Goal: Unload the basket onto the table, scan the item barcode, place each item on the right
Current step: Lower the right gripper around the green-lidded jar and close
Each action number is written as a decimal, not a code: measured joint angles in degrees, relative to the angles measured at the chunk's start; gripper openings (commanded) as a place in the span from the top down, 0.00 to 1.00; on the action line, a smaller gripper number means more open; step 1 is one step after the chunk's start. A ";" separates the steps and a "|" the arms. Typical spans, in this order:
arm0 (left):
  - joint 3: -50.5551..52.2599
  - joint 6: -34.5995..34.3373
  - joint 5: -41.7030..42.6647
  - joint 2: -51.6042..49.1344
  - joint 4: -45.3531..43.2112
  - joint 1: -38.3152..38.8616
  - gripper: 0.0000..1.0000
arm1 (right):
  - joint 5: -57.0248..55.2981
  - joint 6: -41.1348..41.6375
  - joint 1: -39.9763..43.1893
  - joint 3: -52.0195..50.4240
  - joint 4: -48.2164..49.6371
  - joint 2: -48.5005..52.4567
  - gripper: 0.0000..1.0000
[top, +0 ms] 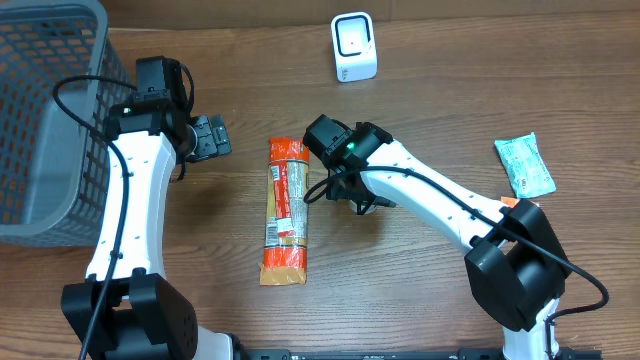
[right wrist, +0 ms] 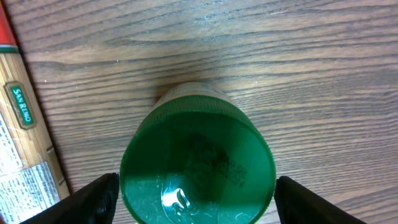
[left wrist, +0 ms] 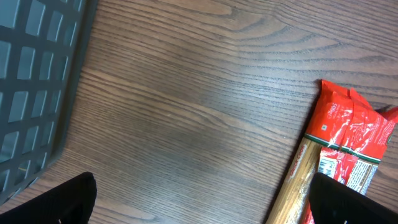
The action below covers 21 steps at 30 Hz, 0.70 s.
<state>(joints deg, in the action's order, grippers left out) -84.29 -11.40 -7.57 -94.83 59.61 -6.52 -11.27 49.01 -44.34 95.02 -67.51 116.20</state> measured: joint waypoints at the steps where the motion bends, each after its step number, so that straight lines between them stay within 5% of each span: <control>1: 0.00 0.00 0.00 0.00 0.00 0.00 0.00 | 0.00 0.28 0.00 0.00 0.02 0.00 0.18; 6: 0.00 0.00 0.00 0.00 0.00 0.00 0.01 | 0.02 1.22 0.00 0.00 1.29 0.00 0.11; 21: 0.00 0.00 0.00 0.00 0.00 0.00 0.00 | -1.86 1.73 0.00 -2.21 3.21 0.00 0.15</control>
<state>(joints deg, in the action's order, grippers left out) -84.29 -11.40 -7.57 -94.83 59.61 -6.52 -13.13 50.74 -44.34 92.82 -64.29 116.20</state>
